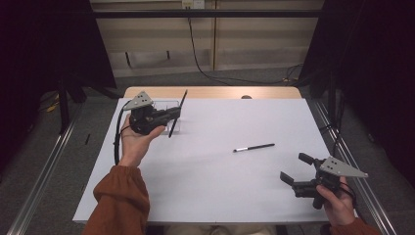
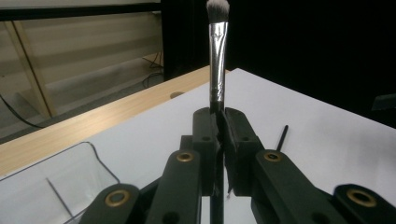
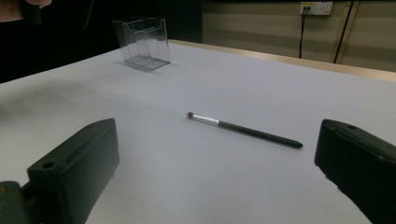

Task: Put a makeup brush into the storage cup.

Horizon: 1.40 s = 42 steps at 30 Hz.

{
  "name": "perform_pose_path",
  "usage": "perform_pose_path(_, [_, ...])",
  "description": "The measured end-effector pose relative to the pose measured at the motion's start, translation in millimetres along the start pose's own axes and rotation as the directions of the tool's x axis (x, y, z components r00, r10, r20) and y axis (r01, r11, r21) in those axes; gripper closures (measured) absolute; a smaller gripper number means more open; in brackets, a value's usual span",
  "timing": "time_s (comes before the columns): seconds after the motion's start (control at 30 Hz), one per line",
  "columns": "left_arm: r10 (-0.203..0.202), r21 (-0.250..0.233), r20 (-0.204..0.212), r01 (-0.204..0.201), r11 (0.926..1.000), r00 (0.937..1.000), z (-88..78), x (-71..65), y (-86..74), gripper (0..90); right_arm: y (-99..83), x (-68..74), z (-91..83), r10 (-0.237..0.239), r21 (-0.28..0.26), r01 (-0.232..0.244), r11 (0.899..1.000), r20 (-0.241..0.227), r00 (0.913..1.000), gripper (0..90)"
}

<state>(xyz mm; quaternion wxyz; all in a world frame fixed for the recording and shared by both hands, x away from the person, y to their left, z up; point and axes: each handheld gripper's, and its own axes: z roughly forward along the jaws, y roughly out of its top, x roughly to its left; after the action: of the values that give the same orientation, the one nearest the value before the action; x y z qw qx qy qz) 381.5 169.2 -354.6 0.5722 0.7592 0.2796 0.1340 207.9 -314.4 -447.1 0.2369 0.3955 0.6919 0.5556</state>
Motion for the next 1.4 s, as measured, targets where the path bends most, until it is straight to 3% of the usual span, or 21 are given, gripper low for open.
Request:
perform_pose_path(0.3, [-0.020,-0.011,-0.024,0.020,0.9997,0.9995,-5.7,9.6,4.6,84.2,0.1,0.1,0.3,-0.005,0.002,0.005,1.000,-0.001,1.0000,0.0])
perform_pose_path(0.73, [-0.013,-0.022,-0.074,0.011,0.9997,0.9972,-13.0,24.4,16.8,84.1,0.0,-0.3,0.2,0.007,0.001,-0.007,1.000,-0.001,1.0000,0.0])
perform_pose_path(1.2, [-0.022,-0.035,-0.142,0.018,0.9992,0.9897,-19.3,45.3,24.5,84.1,-0.1,-0.3,0.3,0.001,0.002,-0.001,1.000,-0.003,1.0000,0.0])
perform_pose_path(1.4, [-0.028,-0.048,-0.179,0.020,0.9987,0.9835,-25.2,52.5,29.8,84.2,-0.1,-0.4,0.3,0.002,0.001,-0.002,1.000,-0.003,1.0000,0.0])
